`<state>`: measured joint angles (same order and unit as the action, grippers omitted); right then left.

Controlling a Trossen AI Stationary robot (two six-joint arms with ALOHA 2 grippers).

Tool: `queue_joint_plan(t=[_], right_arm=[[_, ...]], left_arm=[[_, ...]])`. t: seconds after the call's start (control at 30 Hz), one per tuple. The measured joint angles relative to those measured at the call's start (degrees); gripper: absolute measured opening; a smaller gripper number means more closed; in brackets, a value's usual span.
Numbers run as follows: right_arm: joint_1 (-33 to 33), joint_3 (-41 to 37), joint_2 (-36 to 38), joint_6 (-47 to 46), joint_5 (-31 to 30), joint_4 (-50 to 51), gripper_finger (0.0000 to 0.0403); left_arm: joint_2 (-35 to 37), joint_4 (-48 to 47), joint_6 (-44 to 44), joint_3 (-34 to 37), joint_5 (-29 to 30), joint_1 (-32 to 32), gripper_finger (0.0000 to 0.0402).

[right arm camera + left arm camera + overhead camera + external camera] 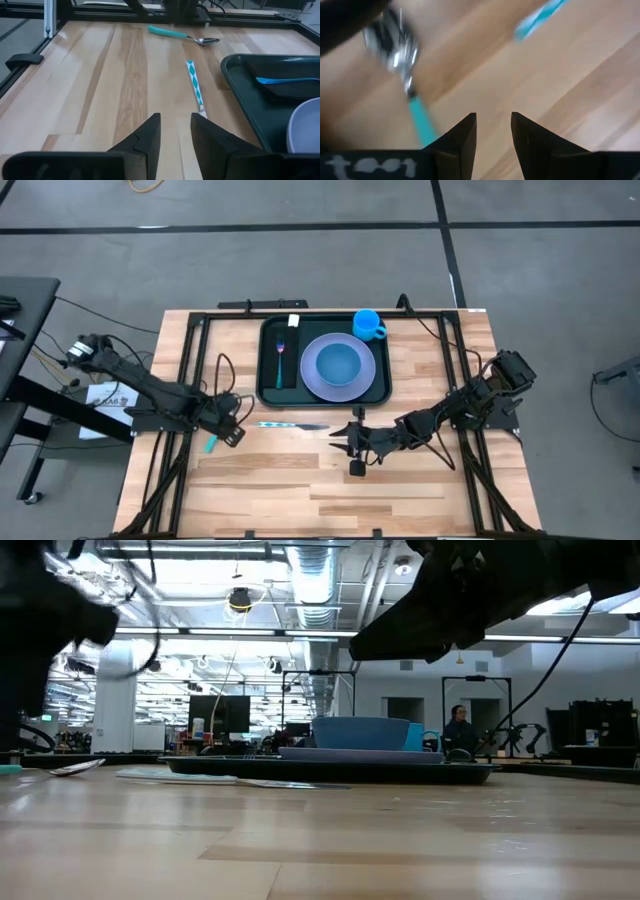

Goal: Set up tray
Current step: Put the green spoon on the black napkin to the left of the blue fork

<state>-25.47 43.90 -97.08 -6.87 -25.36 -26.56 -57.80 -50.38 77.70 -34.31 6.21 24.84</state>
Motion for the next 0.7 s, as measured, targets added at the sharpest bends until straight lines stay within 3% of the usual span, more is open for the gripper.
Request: queue_joint_plan(t=[0.1,0.43,0.7], right_arm=[[0.00,0.00,0.00,0.00,0.00,0.01,0.0100],[0.11,0.00,0.00,1.36,-0.02,-0.05,0.0100],[0.13,0.00,0.00,1.53,-0.04,-0.06,0.0100]], left_arm=[[-0.09,0.02,2.85,2.86,-2.51,0.30,0.0110],[-0.46,-0.12,2.15,2.61,0.47,0.66,0.0110],[-0.44,0.45,-9.16,2.61,9.73,0.19,0.0110]])
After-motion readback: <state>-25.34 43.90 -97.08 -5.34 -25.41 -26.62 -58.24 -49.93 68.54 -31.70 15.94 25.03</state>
